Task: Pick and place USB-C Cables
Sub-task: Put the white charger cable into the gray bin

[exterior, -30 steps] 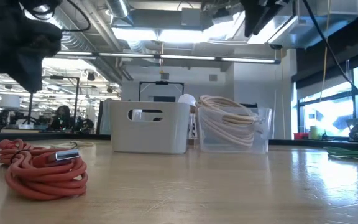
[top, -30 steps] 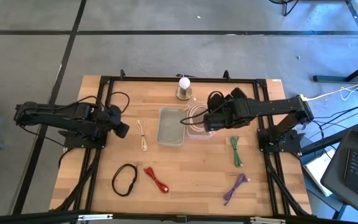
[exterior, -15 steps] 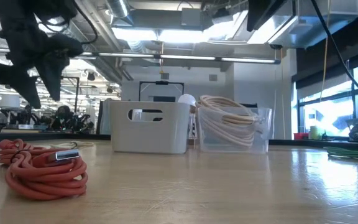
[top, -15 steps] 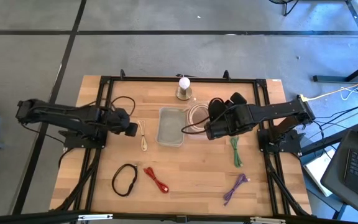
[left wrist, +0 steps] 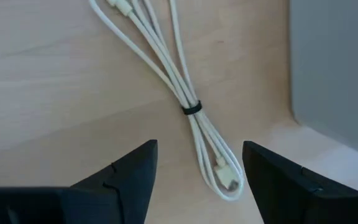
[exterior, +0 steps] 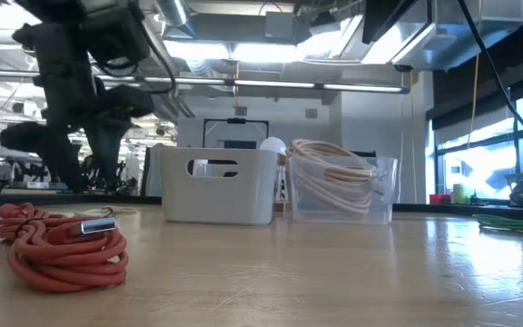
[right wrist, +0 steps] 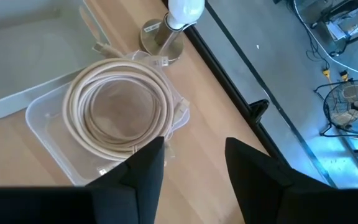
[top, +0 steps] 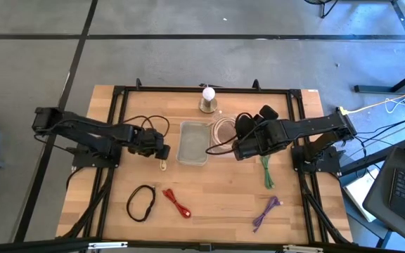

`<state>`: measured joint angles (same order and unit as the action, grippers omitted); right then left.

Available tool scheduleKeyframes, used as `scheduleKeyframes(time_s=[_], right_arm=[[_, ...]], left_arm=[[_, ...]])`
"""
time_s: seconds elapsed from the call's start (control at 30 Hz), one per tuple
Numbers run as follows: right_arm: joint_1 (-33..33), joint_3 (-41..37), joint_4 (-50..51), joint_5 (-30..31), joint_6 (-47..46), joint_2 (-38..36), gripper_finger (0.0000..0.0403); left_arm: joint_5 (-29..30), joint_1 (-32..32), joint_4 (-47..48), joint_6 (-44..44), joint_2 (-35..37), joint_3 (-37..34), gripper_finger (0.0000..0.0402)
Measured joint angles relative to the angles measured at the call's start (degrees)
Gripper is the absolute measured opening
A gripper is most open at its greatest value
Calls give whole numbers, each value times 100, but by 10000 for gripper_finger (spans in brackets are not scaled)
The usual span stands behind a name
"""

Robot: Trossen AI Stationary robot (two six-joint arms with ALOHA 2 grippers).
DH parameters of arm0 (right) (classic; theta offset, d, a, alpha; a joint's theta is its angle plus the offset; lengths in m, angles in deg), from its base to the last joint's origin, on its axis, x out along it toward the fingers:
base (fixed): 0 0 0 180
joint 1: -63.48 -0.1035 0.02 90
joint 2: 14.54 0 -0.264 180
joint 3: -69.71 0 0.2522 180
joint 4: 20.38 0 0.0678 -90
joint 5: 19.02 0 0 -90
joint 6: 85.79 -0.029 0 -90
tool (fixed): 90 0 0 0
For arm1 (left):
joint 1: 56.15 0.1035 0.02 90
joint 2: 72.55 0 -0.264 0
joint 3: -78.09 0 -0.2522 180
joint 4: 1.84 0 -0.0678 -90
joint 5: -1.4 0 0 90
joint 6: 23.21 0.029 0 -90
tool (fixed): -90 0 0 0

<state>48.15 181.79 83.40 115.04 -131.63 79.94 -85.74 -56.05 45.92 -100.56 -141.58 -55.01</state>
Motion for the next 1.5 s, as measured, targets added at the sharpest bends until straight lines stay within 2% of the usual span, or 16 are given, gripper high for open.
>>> scheduleKeyframes(time_s=[0.33,0.5,0.6,0.73,0.93,1.07,1.33,1.5], right_arm=[[-222,0,0,-16,19,0,173],[-284,0,0,-16,-2,0,173],[-293,0,0,-13,-2,0,173],[-293,0,0,27,-16,0,173],[-293,0,0,33,-26,0,173],[-302,0,0,-36,-54,0,173],[-435,0,0,-17,-190,0,173],[-435,0,0,-13,-192,0,173]], left_arm=[[-122,242,-561,28,-983,7,230],[-66,319,-737,2,-1143,24,229],[-3,335,-686,111,-1122,17,215],[60,339,-616,300,-1127,12,159],[290,337,-552,730,-1133,0,21],[496,343,-618,925,-850,-33,9],[918,353,-644,916,584,-17,6],[870,345,-1058,952,1360,-17,5]])
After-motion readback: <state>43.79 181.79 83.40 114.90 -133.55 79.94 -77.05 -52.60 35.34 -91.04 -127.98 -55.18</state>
